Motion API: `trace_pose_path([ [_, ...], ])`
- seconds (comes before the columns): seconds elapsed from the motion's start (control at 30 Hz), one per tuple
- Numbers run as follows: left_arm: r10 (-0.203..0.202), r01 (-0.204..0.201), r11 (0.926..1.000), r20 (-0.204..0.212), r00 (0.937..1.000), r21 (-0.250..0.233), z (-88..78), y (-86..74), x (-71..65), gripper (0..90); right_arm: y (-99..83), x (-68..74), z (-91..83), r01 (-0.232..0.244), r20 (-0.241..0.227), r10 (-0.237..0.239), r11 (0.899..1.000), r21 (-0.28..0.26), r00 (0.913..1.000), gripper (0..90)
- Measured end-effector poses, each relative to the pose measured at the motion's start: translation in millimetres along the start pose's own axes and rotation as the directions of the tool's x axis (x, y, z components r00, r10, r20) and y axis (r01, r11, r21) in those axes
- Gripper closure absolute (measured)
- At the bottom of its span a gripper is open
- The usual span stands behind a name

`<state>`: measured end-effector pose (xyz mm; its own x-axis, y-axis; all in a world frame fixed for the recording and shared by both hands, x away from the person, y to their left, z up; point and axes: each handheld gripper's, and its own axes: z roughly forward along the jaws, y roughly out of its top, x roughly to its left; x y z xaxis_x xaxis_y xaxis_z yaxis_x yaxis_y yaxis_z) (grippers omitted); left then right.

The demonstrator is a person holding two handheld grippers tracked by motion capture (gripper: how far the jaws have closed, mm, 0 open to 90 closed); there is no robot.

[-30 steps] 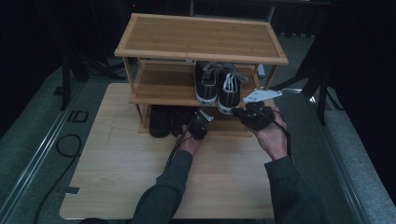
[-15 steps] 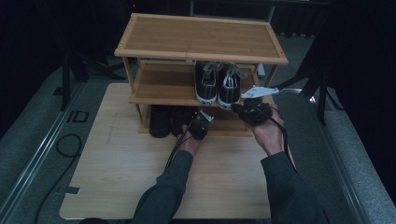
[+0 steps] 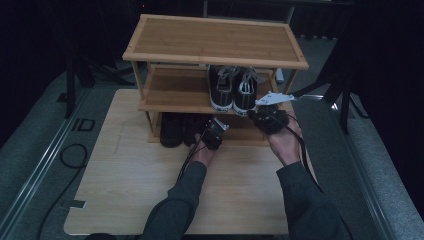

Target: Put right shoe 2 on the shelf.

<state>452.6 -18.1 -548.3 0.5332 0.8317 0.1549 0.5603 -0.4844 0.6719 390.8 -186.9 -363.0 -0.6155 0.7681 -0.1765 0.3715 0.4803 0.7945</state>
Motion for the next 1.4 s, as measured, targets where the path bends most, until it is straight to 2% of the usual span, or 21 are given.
trace_pose_path([
  [0.13, -0.002, 0.002, 1.0000, 0.006, 1.0000, -0.002, 0.4, 0.1, -0.4, 90.0, 1.2, 1.3, 2.3, 0.001, 0.017, -0.001, 1.000, -0.006, 0.9999, 90.0],
  [0.17, 0.001, -0.001, 1.0000, -0.021, 0.9998, 0.000, -0.5, 0.0, -0.3, 90.0, 1.1, 0.7, 2.5, -0.002, 0.013, 0.002, 1.000, -0.009, 0.9999, 90.0],
  [0.2, 0.000, 0.000, 1.0000, 0.006, 1.0000, -0.001, 0.3, 0.1, -0.3, 90.0, 1.1, 0.3, 2.8, -0.004, 0.011, 0.004, 1.000, -0.008, 0.9999, 90.0],
  [0.73, -0.005, 0.005, 1.0000, -0.001, 1.0000, 0.000, 0.6, 0.6, -1.1, 90.0, 2.1, 3.3, 8.3, 0.007, 0.062, -0.007, 1.000, -0.001, 0.9981, 90.0],
  [0.93, -0.003, 0.003, 1.0000, 0.006, 1.0000, 0.002, 0.4, 0.4, -0.2, 90.0, 0.2, 0.3, 11.2, -0.005, 0.029, 0.005, 1.000, -0.011, 0.9996, 90.0],
  [1.03, -0.005, 0.005, 1.0000, 0.006, 1.0000, 0.001, 0.3, 0.1, 0.4, 90.0, -1.2, 1.4, 10.0, 0.006, 0.038, -0.006, 1.000, 0.000, 0.9993, 90.0],
  [1.07, 0.003, -0.003, 1.0000, -0.016, 0.9999, 0.004, -0.7, 0.1, 1.0, 90.0, -2.5, 1.7, 7.9, 0.006, 0.031, -0.006, 1.000, -0.004, 0.9995, 90.0],
  [1.13, 0.005, -0.005, 1.0000, -0.006, 1.0000, 0.004, -0.7, 0.0, 1.7, 90.0, -7.1, -0.2, 2.2, -0.005, 0.020, 0.005, 1.000, -0.012, 0.9998, 90.0],
  [1.2, 0.009, -0.009, 0.9999, -0.007, 0.9999, 0.005, -1.0, 0.2, 1.7, 90.0, -13.3, -3.0, -0.9, -0.010, 0.022, 0.010, 1.000, 0.006, 0.9997, 90.0],
  [1.23, 0.001, -0.001, 1.0000, 0.026, 0.9997, 0.005, 0.0, 0.1, 1.2, 90.0, -16.7, -4.5, -1.3, -0.008, 0.025, 0.008, 1.000, 0.014, 0.9997, 90.0],
  [1.27, -0.004, 0.004, 1.0000, 0.038, 0.9993, 0.004, 0.6, 0.0, 0.9, 90.0, -20.2, -6.4, -1.5, -0.011, 0.023, 0.010, 1.000, 0.022, 0.9997, 90.0],
  [1.4, 0.002, -0.002, 1.0000, 0.040, 0.9992, 0.001, 1.1, 0.2, 1.1, 90.0, -34.7, -11.1, -0.8, -0.034, 0.014, 0.033, 0.998, 0.055, 0.9993, 90.0],
])
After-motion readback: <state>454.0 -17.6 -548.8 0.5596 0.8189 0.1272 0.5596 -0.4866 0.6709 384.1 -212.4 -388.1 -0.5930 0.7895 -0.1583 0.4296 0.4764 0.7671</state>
